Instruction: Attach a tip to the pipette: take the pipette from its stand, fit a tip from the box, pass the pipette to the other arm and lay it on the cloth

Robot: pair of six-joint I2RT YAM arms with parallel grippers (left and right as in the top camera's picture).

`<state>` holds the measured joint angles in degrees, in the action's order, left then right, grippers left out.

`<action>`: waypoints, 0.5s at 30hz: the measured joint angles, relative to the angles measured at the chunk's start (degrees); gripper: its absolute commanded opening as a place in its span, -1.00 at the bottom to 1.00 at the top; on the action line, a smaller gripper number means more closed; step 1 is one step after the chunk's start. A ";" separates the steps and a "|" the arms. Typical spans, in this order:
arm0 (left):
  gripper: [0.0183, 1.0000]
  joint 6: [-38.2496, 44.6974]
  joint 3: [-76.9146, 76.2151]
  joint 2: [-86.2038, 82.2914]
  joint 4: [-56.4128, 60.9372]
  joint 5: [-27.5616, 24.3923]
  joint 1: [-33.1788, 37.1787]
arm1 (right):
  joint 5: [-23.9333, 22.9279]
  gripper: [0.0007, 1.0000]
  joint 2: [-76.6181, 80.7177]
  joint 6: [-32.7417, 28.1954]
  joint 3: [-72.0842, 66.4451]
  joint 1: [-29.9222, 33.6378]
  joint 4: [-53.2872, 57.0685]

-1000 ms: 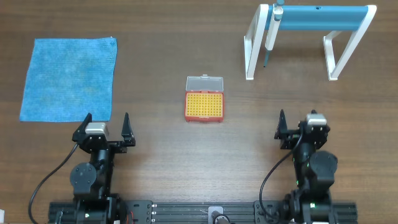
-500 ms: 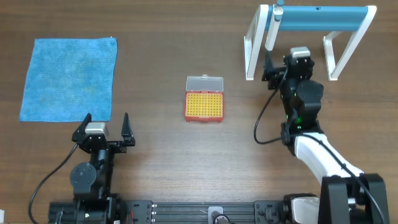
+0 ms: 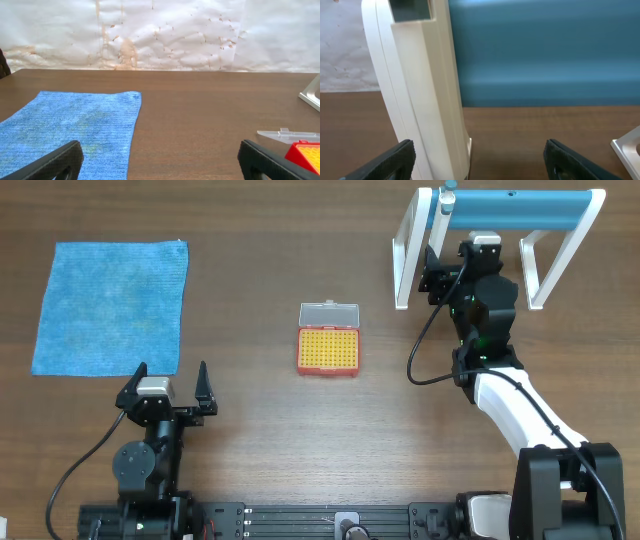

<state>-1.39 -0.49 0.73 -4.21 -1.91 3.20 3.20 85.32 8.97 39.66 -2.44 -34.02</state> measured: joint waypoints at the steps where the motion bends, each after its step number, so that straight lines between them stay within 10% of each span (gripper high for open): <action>1: 0.99 0.00 0.00 0.00 0.00 0.00 0.00 | 0.00 0.67 0.02 0.00 0.31 0.00 0.02; 15: 0.99 0.00 0.00 0.00 -0.02 0.00 0.00 | -0.02 0.67 7.17 -1.60 5.53 0.00 -0.04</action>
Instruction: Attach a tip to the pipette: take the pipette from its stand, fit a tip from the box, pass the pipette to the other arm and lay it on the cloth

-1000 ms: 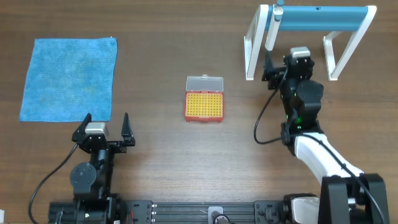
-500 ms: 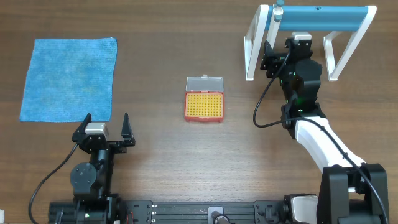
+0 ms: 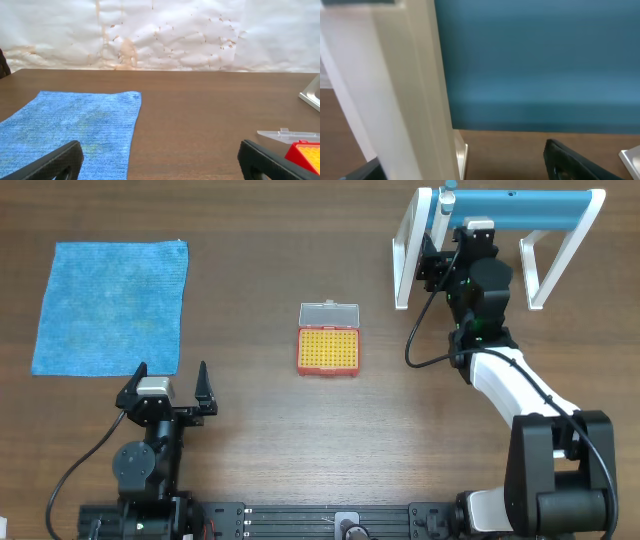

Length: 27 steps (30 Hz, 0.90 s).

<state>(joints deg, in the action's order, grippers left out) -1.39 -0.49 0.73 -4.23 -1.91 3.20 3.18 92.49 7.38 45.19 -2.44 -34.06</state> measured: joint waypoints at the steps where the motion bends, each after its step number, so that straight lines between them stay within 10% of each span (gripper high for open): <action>1: 0.99 0.00 0.00 0.00 0.02 0.00 0.00 | 0.00 0.67 0.24 -0.02 0.00 0.00 -0.04; 9: 0.99 0.00 0.00 0.00 0.00 0.00 0.00 | 0.00 0.66 1.88 -0.20 0.17 0.00 -2.34; 13: 0.99 0.00 0.00 0.00 0.02 0.00 0.00 | 0.04 -0.83 2.23 -0.66 0.20 0.00 -2.36; 27: 0.99 0.00 0.00 0.00 0.02 0.00 0.00 | 0.42 -0.84 -2.14 -0.63 0.20 -0.11 -1.70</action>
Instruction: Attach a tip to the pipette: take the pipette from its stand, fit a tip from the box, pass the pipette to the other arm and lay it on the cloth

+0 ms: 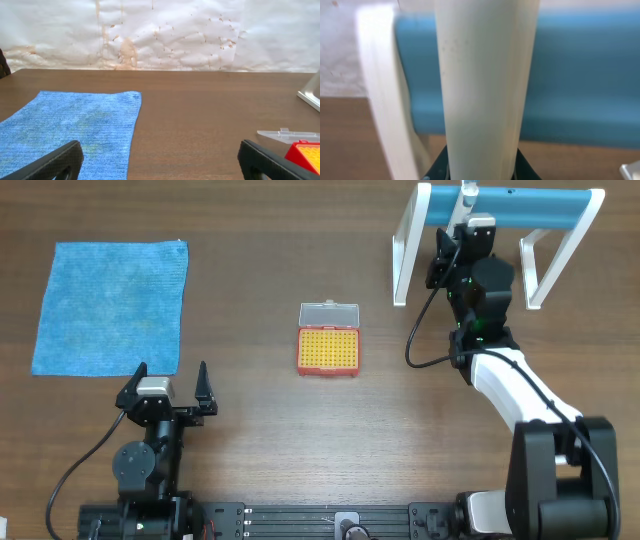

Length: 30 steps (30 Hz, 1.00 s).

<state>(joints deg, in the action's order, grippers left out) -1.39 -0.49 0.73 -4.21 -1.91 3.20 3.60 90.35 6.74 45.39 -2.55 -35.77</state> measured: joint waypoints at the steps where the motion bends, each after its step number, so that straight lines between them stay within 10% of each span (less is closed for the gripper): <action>1: 0.99 0.02 0.00 0.00 -0.02 0.00 0.00 | 0.00 -0.84 -1.25 0.00 0.00 0.00 0.33; 7: 0.99 0.00 0.00 0.00 -0.02 0.00 0.00 | 0.37 -0.84 -7.63 0.00 -1.03 -0.98 4.52; 13: 0.99 0.00 0.00 0.00 -0.02 0.00 0.00 | 12.22 -0.84 -13.00 0.04 -22.03 -18.08 -40.44; 30: 1.00 0.00 0.00 0.00 -0.02 0.00 0.00 | 13.00 -0.84 10.23 0.70 -22.97 -28.44 -47.06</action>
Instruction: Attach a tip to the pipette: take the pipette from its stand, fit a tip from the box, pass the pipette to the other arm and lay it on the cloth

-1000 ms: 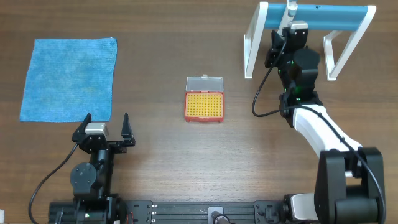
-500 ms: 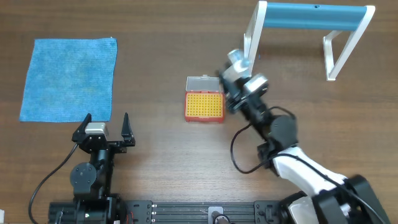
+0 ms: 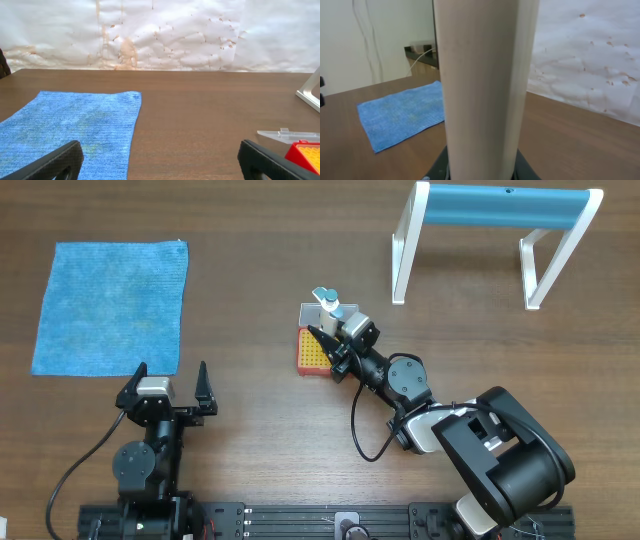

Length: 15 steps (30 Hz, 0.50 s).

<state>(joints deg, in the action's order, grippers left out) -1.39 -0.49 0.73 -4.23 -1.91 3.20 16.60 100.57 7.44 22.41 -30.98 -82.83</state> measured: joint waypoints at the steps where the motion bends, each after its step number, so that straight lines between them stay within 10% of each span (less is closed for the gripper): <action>1: 0.99 0.00 0.00 0.00 0.00 0.00 0.00 | -0.09 -0.84 0.28 0.00 0.31 0.33 -0.02; 15: 0.99 0.00 0.00 0.00 0.00 0.00 0.00 | -0.20 -0.84 3.43 -0.02 2.73 1.49 0.66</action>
<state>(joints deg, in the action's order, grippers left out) -1.39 -0.49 0.73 -4.23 -1.91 3.20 16.40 104.01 7.42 25.15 -29.50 -82.17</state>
